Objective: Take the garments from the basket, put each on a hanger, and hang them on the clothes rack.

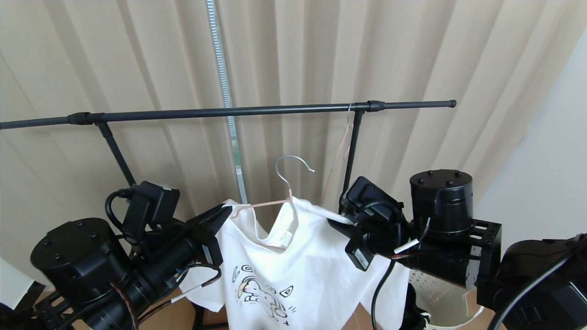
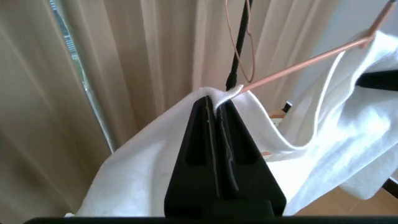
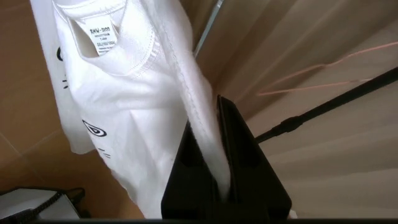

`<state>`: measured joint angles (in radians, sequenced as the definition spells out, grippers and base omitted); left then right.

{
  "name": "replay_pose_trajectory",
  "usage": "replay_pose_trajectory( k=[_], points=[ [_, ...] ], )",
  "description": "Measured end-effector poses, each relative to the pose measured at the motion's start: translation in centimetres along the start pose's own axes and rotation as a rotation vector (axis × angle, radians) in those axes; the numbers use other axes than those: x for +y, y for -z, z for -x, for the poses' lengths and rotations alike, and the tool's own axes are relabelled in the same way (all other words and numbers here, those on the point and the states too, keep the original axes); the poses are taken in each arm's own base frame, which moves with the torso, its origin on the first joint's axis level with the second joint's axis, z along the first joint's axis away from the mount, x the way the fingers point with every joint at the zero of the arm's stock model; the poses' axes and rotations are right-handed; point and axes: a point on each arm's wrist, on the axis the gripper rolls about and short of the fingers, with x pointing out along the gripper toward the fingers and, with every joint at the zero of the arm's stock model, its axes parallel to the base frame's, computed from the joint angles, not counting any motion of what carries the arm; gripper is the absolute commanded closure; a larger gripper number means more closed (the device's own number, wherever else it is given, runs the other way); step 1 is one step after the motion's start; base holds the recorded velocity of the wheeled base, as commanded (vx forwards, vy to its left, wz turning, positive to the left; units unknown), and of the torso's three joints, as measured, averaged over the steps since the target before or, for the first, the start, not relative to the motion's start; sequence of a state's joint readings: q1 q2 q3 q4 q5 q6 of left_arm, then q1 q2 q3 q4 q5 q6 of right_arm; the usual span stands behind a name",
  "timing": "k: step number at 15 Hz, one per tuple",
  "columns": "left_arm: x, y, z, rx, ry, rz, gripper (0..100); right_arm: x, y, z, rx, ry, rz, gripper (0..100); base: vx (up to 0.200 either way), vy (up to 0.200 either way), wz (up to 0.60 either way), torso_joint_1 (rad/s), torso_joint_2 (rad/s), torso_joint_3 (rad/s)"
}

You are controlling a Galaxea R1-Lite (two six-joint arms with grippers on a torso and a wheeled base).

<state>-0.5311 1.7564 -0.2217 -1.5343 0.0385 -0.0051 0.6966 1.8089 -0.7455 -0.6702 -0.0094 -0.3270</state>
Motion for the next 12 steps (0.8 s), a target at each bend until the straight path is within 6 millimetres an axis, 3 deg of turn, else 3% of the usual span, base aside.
replay_pose_trajectory(
  k=[12],
  points=[
    [-3.3, -1.6, 2.0, -0.063, 0.155, 0.02, 100, 3.0, -0.5, -2.8, -0.096, -0.062, -0.122, 100, 0.0, 0.0, 0.0, 0.0, 0.0, 0.0]
  ],
)
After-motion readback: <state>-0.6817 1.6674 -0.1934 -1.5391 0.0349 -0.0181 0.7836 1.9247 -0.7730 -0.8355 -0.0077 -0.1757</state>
